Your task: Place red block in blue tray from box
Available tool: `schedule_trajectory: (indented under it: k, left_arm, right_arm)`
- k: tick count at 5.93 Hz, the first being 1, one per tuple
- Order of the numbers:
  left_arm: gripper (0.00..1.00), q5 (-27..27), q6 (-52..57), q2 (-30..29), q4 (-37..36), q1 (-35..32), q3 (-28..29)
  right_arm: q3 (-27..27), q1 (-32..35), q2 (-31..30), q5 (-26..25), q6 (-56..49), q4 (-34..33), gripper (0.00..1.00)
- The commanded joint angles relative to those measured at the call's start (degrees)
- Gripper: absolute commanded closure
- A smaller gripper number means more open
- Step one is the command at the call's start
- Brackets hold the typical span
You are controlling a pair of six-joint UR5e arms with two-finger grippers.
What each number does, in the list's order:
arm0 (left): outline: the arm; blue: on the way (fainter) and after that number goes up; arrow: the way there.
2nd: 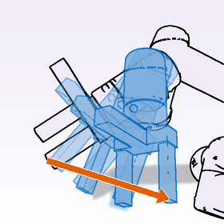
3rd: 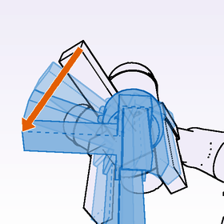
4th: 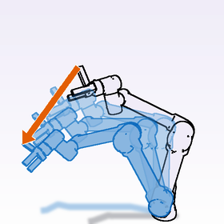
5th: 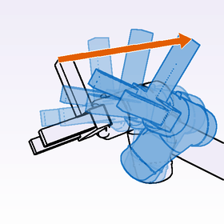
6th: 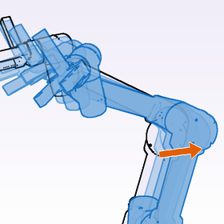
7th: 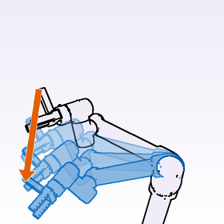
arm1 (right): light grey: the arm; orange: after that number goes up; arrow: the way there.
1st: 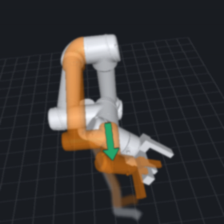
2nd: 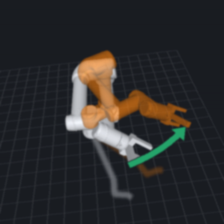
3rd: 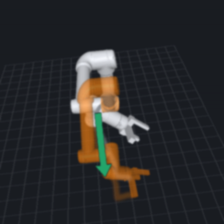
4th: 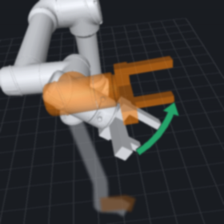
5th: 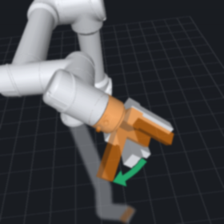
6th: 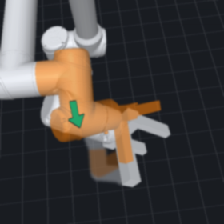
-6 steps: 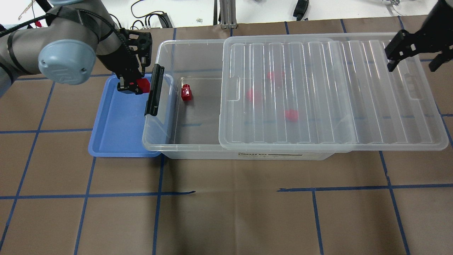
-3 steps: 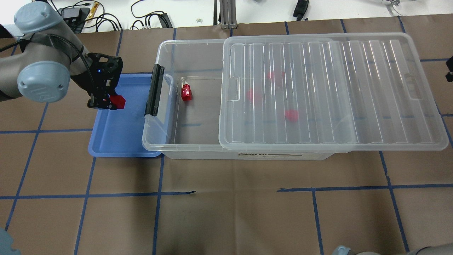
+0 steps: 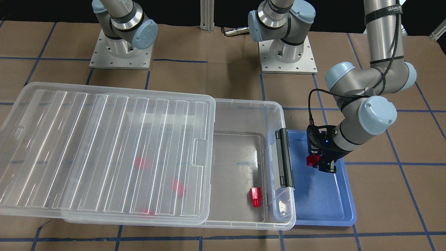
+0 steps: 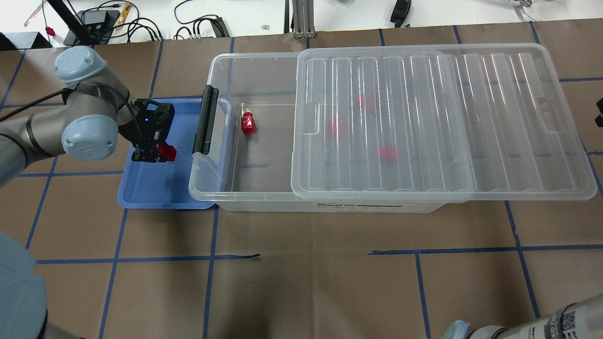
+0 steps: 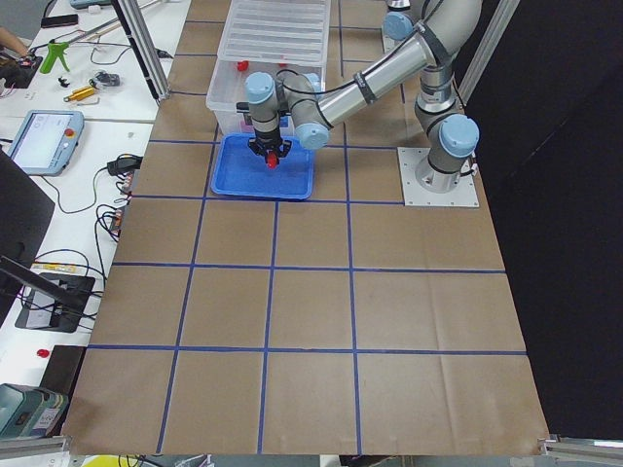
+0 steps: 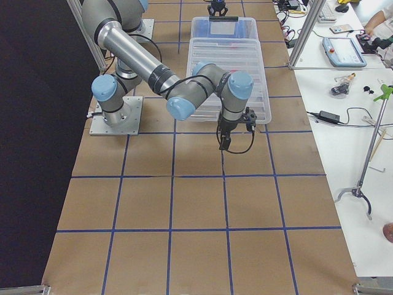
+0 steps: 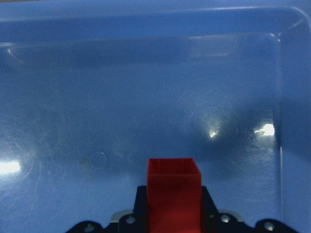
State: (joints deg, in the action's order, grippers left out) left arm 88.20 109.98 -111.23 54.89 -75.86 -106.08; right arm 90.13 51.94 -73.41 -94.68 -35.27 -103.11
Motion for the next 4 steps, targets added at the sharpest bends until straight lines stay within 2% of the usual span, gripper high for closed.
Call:
schedule_trajectory:
  k: [1,2,3,4]
  left_arm:
    - [0.79,0.1,0.1,-3.2,-3.3,-0.2,-0.3]
    - [0.74,0.4,0.1,-3.3,-3.1,-0.2,-0.3]
    - [0.12,0.3,0.1,-3.5,-3.1,-0.2,-0.2]
    - [0.11,0.6,-0.2,-3.3,-3.2,-0.2,0.3]
  right_arm:
    - [2.7,0.6,-1.5,2.2,0.5,0.6,0.00]
    - [3.8,1.7,-2.9,3.0,2.6,0.8,0.00]
    - [4.8,3.3,-3.2,3.0,3.3,0.8,0.00]
    - [4.9,4.0,-4.1,3.0,3.9,1.0,0.00]
